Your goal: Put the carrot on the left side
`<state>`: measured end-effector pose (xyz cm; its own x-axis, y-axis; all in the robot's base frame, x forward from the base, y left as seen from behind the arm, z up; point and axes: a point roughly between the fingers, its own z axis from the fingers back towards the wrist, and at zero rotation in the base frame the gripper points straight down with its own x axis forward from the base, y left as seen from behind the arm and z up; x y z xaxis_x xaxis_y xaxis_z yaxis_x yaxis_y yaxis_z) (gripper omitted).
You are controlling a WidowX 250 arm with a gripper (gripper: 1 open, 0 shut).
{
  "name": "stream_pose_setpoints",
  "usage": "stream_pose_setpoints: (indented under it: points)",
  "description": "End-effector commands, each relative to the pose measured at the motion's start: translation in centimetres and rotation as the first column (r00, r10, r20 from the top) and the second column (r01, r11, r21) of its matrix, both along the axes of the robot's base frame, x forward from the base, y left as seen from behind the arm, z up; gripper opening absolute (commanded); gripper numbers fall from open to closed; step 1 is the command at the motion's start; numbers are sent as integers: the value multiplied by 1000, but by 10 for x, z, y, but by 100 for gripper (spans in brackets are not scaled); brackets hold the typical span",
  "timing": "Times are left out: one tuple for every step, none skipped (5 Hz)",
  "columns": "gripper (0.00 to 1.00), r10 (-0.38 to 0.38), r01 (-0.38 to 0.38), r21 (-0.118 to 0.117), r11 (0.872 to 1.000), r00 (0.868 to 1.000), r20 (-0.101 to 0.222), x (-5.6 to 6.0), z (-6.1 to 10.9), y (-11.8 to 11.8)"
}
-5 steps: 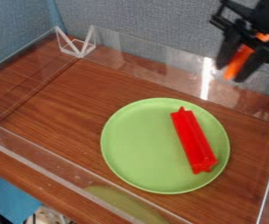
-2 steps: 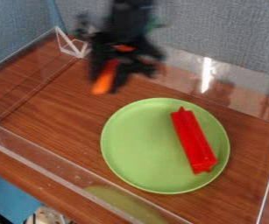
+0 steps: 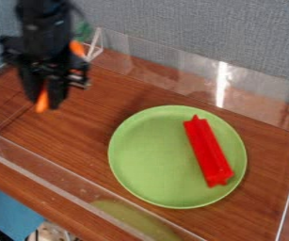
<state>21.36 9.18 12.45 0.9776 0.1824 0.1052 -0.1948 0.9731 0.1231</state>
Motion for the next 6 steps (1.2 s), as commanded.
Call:
stream_pose_setpoints:
  points:
    - [0,58,-57,-27,998,997,56,18,-14,15]
    - [0,36,-31,-53,998,995,93,38,-34,22]
    - [0,7,2,-72,997,992,127,56,-48,30]
    - [0,-12,25,-81,996,988,156,68,-55,32]
    - [0,10,5,-84,996,984,177,70,-47,43]
    - [100,33,-16,-92,996,981,191,70,-47,52]
